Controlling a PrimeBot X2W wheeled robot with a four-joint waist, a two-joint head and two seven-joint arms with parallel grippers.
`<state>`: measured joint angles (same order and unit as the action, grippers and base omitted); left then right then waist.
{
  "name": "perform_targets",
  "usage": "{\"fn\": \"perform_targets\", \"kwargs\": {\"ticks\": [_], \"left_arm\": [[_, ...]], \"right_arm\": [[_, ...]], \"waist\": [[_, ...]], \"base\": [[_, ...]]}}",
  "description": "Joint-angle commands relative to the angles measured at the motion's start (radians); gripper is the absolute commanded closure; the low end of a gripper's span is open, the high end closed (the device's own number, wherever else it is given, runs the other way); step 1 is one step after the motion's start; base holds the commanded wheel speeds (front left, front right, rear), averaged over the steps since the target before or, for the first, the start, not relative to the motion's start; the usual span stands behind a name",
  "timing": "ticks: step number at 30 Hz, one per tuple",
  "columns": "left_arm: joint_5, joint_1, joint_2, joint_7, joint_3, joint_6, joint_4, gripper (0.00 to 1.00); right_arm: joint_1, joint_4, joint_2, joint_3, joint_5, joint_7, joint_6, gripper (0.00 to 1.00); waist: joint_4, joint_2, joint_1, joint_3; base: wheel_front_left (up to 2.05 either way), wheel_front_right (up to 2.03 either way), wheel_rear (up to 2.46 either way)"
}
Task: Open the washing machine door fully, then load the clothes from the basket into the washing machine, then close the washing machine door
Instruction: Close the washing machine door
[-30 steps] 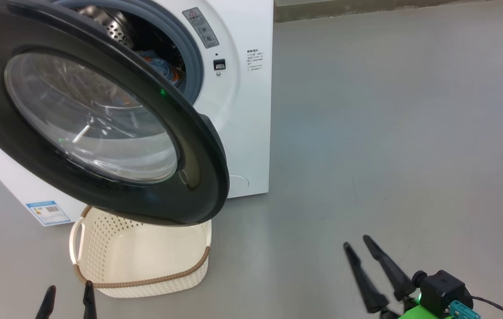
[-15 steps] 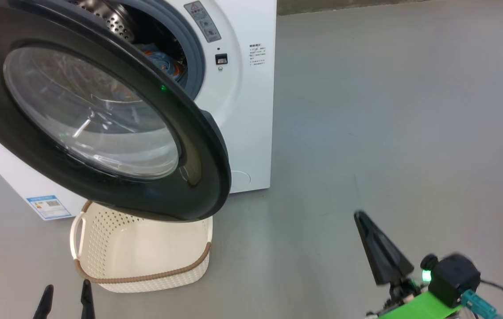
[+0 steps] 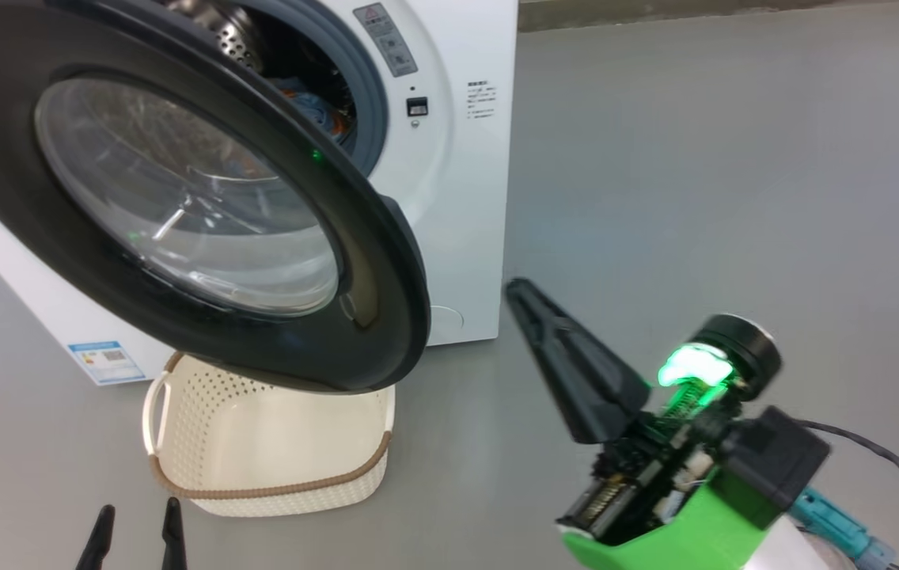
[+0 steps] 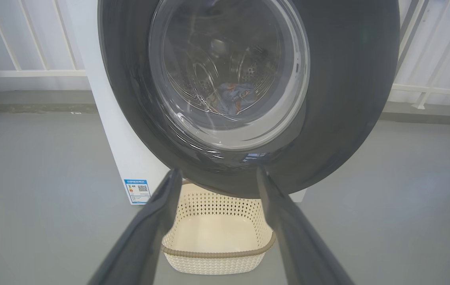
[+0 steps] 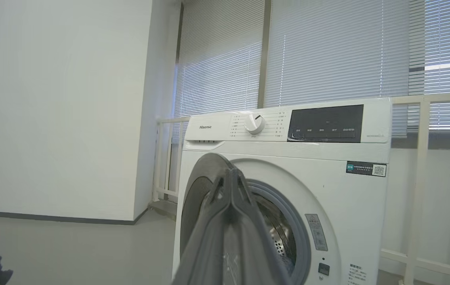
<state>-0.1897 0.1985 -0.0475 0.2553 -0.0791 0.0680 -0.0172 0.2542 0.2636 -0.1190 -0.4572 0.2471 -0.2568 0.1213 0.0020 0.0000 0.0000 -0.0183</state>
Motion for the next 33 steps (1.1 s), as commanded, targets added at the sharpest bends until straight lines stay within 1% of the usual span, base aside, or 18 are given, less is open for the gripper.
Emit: {"fn": "perform_targets", "kwargs": {"ticks": [1,8,14,18,24,33], "left_arm": [[-0.001,-0.053,-0.004,0.006,-0.031,0.005,0.019,0.00],[-0.003,-0.070,-0.003,0.006,-0.008,0.008,0.018,0.00],[-0.016,-0.093,-0.003,0.006,0.019,0.007,0.017,0.00],[-0.031,-0.114,-0.003,0.006,0.038,0.002,0.017,0.00],[-0.047,-0.141,-0.003,0.006,0.054,-0.004,0.019,0.00],[-0.069,-0.203,-0.003,0.006,0.082,-0.008,0.020,0.00]], "right_arm": [[0.037,0.028,0.012,-0.032,0.009,0.002,0.009,1.00],[0.109,-0.020,0.026,-0.161,0.035,0.020,0.009,1.00],[0.148,-0.106,0.035,-0.264,0.064,0.025,0.009,1.00],[0.173,-0.169,0.030,-0.312,0.078,0.027,0.009,1.00],[0.188,-0.253,0.021,-0.298,0.072,0.018,0.009,1.00],[0.219,-0.347,-0.013,-0.238,0.054,0.008,0.009,1.00]], "waist": [[0.010,0.0000,0.0000,-0.003],[0.061,0.0000,0.0000,-0.028],[0.116,0.0000,0.0000,-0.070],[0.149,0.0000,0.0000,-0.108],[0.180,0.0000,0.0000,-0.170],[0.211,0.0000,0.0000,-0.267]], "base": [[0.00,0.00,0.00],[0.00,0.00,0.00],[0.00,0.00,0.00],[0.00,0.00,0.00],[0.00,0.00,0.00],[0.00,0.00,0.00]]}}
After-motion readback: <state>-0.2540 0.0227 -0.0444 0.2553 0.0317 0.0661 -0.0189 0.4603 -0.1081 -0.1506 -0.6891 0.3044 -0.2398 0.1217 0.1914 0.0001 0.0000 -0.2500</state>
